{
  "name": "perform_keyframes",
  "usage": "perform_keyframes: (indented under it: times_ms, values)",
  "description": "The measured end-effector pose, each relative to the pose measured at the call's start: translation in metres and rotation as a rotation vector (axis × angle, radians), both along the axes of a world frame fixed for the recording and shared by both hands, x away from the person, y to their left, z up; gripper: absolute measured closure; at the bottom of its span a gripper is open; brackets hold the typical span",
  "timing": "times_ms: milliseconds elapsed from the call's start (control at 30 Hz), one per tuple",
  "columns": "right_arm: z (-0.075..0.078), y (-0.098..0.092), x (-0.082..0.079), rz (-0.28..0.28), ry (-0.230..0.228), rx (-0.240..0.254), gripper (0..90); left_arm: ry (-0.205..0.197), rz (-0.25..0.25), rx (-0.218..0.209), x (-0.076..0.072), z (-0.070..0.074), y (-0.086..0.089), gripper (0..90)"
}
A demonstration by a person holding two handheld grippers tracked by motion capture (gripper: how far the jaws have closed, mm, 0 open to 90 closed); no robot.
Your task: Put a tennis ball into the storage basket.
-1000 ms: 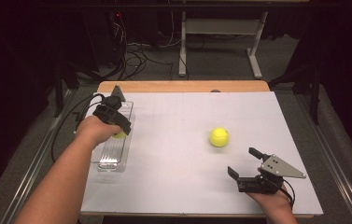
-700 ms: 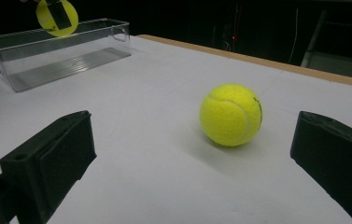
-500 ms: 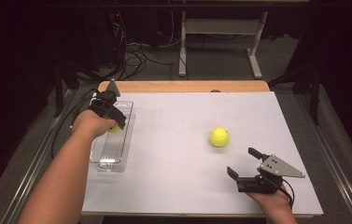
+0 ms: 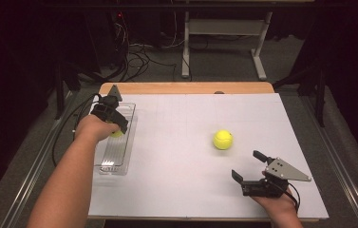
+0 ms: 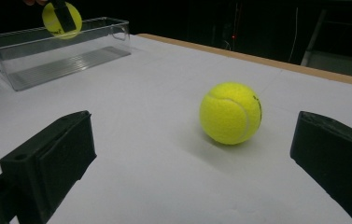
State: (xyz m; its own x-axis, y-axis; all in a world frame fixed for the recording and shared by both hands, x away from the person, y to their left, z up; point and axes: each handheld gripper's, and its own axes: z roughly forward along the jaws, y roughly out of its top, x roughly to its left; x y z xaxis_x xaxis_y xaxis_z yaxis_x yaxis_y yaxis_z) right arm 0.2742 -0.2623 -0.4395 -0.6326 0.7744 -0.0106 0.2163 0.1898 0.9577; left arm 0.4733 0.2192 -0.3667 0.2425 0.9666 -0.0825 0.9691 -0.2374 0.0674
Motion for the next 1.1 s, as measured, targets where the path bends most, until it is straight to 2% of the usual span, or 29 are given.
perform_keyframes:
  times_ms: [200,333,633,833,867,933,967,1100]
  values:
    - [0.000,0.000,0.000,0.001,0.000,-0.001,0.3,0.006,-0.013,-0.002,0.001,-0.002,-0.004,25.5]
    - [0.000,0.000,0.000,0.000,-0.001,0.000,0.3,0.011,-0.023,0.011,0.001,-0.004,-0.006,25.4]
    - [0.001,-0.002,0.000,0.000,-0.005,0.003,0.3,0.007,-0.010,-0.003,0.000,0.000,-0.005,25.3]
    - [0.001,-0.001,0.000,0.000,-0.005,0.003,0.3,0.010,-0.019,-0.010,-0.001,0.003,-0.003,25.1]
    - [0.001,-0.001,0.000,0.002,-0.005,0.004,0.3,0.004,-0.025,-0.015,-0.002,0.004,-0.004,24.3]
    - [0.001,0.000,0.000,0.004,-0.006,0.002,0.3,-0.021,-0.017,0.004,-0.001,0.008,-0.005,10.4]
    - [0.001,0.000,0.000,0.006,-0.007,0.001,0.2,-0.024,-0.014,-0.001,-0.002,0.010,-0.006,0.5]
    - [0.001,0.001,0.000,0.006,-0.008,0.003,0.3,-0.012,-0.045,-0.012,-0.004,0.016,-0.012,0.6]
